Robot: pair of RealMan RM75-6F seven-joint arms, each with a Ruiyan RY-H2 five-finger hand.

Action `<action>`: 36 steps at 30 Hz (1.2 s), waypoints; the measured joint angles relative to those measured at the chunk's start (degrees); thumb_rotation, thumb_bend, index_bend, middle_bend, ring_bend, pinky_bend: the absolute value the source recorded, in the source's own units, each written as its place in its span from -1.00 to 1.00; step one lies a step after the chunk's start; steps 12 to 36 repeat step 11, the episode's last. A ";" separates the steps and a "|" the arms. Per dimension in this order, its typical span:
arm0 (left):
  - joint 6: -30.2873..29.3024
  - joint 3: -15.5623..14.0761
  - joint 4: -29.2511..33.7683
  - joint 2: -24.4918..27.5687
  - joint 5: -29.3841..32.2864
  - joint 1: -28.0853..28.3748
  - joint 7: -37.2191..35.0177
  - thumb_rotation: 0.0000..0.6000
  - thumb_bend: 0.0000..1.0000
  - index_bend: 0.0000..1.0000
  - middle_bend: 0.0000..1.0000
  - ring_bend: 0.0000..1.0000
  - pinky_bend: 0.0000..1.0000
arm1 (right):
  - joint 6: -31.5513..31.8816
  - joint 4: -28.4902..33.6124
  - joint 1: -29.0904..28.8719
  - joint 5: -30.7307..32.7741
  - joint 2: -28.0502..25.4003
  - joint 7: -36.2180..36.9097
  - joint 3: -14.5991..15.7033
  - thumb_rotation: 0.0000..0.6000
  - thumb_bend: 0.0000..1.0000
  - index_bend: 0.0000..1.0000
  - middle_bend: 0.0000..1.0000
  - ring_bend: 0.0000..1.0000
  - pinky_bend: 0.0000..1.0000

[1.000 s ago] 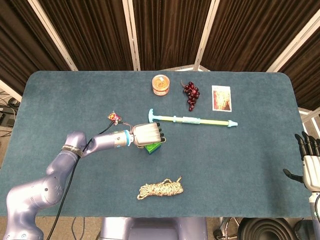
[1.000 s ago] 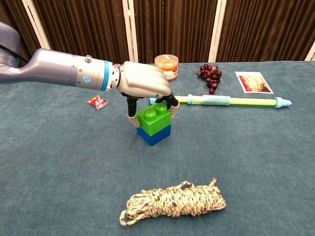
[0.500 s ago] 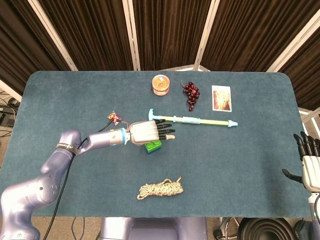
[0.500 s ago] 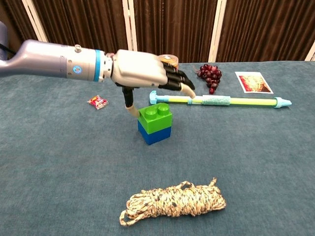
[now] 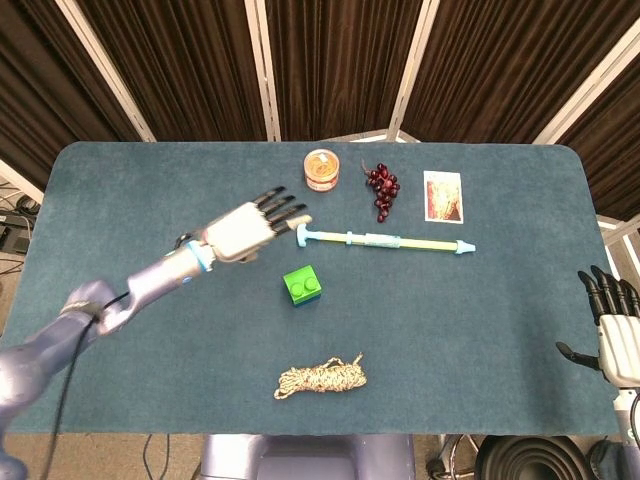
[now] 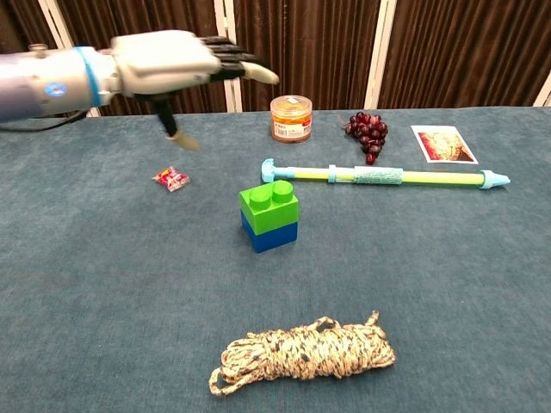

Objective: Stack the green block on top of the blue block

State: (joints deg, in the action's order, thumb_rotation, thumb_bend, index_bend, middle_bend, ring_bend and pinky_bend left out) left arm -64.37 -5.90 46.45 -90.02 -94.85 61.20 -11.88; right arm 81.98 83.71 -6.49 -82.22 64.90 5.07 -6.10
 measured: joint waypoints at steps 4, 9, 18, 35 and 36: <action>-2.20 2.83 16.03 6.01 9.09 -7.47 10.17 1.00 -1.00 -1.00 -1.00 -1.00 -1.00 | -0.04 0.00 -0.36 -1.04 -0.03 0.10 0.26 1.00 -1.00 -1.00 -1.00 -1.00 -1.00; -10.03 5.12 35.99 11.95 21.25 -18.94 25.83 1.00 -1.00 -1.00 -1.00 -1.00 -1.00 | 0.34 -0.26 -0.64 -1.77 0.41 -1.24 0.33 1.00 -1.00 -1.00 -1.00 -1.00 -1.00; -13.50 5.37 42.43 13.77 24.79 -23.20 30.70 1.00 -1.00 -1.00 -1.00 -1.00 -1.00 | 0.59 -0.39 -0.76 -2.10 0.67 -1.79 0.33 1.00 -1.00 -1.00 -1.00 -1.00 -1.00; -13.50 5.37 42.43 13.77 24.79 -23.20 30.70 1.00 -1.00 -1.00 -1.00 -1.00 -1.00 | 0.59 -0.39 -0.76 -2.10 0.67 -1.79 0.33 1.00 -1.00 -1.00 -1.00 -1.00 -1.00; -13.50 5.37 42.43 13.77 24.79 -23.20 30.70 1.00 -1.00 -1.00 -1.00 -1.00 -1.00 | 0.59 -0.39 -0.76 -2.10 0.67 -1.79 0.33 1.00 -1.00 -1.00 -1.00 -1.00 -1.00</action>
